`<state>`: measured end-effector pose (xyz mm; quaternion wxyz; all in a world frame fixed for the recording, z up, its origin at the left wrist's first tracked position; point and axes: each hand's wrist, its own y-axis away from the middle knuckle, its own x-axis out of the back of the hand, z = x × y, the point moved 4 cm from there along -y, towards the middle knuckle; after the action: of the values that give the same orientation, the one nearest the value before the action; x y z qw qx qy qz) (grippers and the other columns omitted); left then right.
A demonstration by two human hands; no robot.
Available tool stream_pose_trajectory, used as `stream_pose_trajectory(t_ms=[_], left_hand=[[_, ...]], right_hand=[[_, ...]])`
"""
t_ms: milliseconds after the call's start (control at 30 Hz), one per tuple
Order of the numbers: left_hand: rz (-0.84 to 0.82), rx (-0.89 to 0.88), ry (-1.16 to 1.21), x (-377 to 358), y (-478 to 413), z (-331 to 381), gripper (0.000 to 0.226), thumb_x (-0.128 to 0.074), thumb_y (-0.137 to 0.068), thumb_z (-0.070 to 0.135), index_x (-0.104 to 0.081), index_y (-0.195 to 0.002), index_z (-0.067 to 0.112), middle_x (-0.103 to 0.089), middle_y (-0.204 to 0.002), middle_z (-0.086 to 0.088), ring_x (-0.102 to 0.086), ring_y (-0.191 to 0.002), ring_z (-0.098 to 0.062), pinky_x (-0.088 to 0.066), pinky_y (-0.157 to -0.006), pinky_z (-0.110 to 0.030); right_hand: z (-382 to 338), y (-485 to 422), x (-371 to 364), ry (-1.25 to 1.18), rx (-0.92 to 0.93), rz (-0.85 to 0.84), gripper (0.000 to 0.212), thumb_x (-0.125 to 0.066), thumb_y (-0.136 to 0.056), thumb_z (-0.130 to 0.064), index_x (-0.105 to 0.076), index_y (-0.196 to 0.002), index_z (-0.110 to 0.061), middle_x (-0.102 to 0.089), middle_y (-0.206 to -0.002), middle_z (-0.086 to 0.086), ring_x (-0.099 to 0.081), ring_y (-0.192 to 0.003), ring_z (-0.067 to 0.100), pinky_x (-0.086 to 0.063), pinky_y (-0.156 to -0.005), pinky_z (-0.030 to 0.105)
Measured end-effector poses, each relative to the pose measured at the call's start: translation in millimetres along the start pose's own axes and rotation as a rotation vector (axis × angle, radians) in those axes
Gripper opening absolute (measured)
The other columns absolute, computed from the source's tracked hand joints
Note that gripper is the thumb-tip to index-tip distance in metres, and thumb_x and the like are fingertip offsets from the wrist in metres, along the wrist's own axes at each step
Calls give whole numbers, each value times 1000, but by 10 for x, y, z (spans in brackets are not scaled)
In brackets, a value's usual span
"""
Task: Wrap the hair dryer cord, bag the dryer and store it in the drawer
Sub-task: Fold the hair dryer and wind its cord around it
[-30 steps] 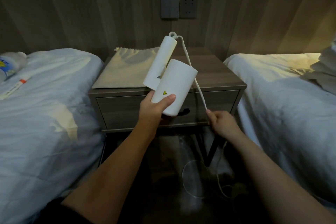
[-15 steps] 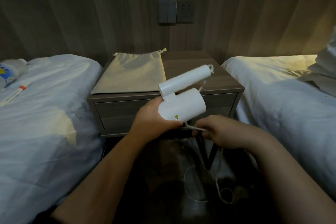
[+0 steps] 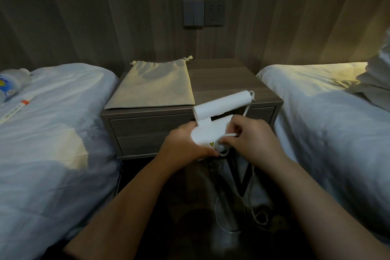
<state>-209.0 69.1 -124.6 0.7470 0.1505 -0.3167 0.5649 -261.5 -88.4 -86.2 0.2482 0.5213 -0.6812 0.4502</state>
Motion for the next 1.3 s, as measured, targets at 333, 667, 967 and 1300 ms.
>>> stream_pose_trajectory(t_ms=[333, 667, 967, 1300], left_hand=[[93, -95, -154, -51, 25, 2, 87, -74, -48, 63, -53, -123, 24, -61, -116, -2, -57, -107, -19, -48, -91, -35], [112, 79, 289, 97, -73, -102, 61, -84, -63, 29, -60, -118, 20, -62, -105, 7, -58, -97, -8, -44, -77, -16], [64, 154, 435, 82, -144, -258, 51, -81, -67, 25, -60, -113, 20, -64, -102, 3, -59, -91, -9, -47, -74, -20], [-395, -98, 30, -70, -44, -120, 51, -84, -64, 28, -63, -110, 25, -65, -106, 9, -61, -97, -7, -49, -83, -23]], right_hand=[[62, -31, -74, -76, 24, -170, 17, -75, -72, -28, -59, -69, -23, -58, -69, -6, -55, -69, 9, -38, -59, 23], [547, -115, -34, -706, -146, -344, 13, -59, -83, 6, -62, -79, -6, -65, -66, 8, -63, -56, 10, -52, -63, 17], [813, -91, -141, -742, -307, -382, 23, -45, -95, -6, -55, -74, -8, -49, -59, 8, -49, -50, 15, -50, -54, 25], [588, -167, 447, -449, -87, 196, 11, -70, -77, 0, -73, -80, -9, -66, -70, -1, -57, -55, -9, -44, -60, 4]])
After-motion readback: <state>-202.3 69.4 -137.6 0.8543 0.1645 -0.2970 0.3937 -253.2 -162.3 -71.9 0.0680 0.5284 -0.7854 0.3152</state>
